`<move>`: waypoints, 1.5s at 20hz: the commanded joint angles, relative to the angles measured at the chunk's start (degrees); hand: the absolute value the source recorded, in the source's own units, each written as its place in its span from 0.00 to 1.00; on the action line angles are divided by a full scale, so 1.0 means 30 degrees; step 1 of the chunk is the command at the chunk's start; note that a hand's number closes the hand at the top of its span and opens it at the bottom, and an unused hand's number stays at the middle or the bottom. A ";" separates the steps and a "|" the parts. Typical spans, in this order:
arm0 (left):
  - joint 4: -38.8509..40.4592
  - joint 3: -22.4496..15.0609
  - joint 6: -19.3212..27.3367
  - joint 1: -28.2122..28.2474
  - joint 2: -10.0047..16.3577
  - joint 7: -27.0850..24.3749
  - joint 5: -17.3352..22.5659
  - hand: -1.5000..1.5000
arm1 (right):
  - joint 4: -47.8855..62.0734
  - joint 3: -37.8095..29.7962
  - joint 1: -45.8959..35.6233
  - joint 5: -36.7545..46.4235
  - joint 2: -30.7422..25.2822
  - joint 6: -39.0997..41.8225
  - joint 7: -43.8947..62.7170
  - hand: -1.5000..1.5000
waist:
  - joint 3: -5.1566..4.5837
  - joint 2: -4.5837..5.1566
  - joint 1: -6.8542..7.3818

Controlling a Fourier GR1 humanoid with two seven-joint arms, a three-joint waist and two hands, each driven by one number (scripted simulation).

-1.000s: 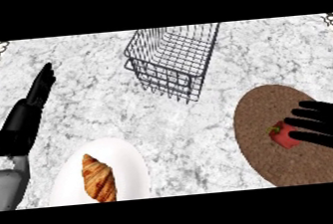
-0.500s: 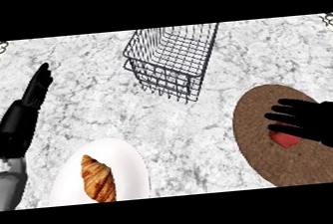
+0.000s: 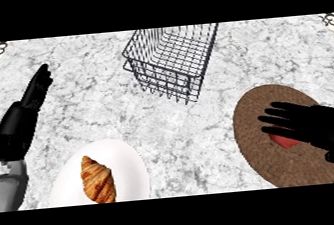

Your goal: Pick the bell pepper from the placemat and place it in the basket

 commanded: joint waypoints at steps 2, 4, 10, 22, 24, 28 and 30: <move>-0.2074 0.0034 -0.0364 0.0108 -0.0356 0.2161 -0.0112 0.50 | 0.0415 -0.0078 0.0780 0.0753 0.1393 -0.0859 -0.0154 0.00 | 0.0005 -0.0026 0.0001; -0.0009 0.1324 -0.0859 -0.0334 -0.0004 0.0235 -0.0079 0.50 | 0.0884 -0.0486 0.0067 0.0912 0.1240 0.0179 -0.0673 0.00 | -0.0002 -0.0006 -0.0016; 0.0558 0.1266 -0.1323 -0.1460 -0.0624 0.0913 -0.0612 0.50 | 0.2994 -0.1029 -0.0368 0.1783 0.1686 -0.1407 -0.2132 0.00 | 0.0001 0.0008 -0.0026; 0.1326 0.1768 -0.1857 -0.0617 -0.1401 -0.0721 -0.1504 0.50 | 0.6744 -0.1602 -0.1987 0.3897 0.3050 -0.2670 -0.2259 0.00 | 0.0000 0.0015 0.0018; -0.0044 0.1840 -0.1919 -0.0434 -0.1542 0.0148 -0.1432 0.50 | 0.7078 -0.1253 -0.2470 0.4418 0.3990 -0.2542 -0.1595 0.00 | 0.0001 0.0008 0.0050; 0.0015 0.1080 -0.1293 -0.0059 -0.2340 -0.0180 -0.2447 0.50 | 0.7785 -0.1435 -0.3648 0.3914 0.4444 -0.0672 -0.1508 1.00 | 0.0000 0.0019 0.0070; -0.0330 0.1821 -0.2273 0.0043 -0.1734 0.0243 -0.1649 0.50 | 0.7625 -0.1389 -0.2317 0.3970 0.4105 -0.2291 -0.2875 1.00 | 0.0001 0.0003 0.0025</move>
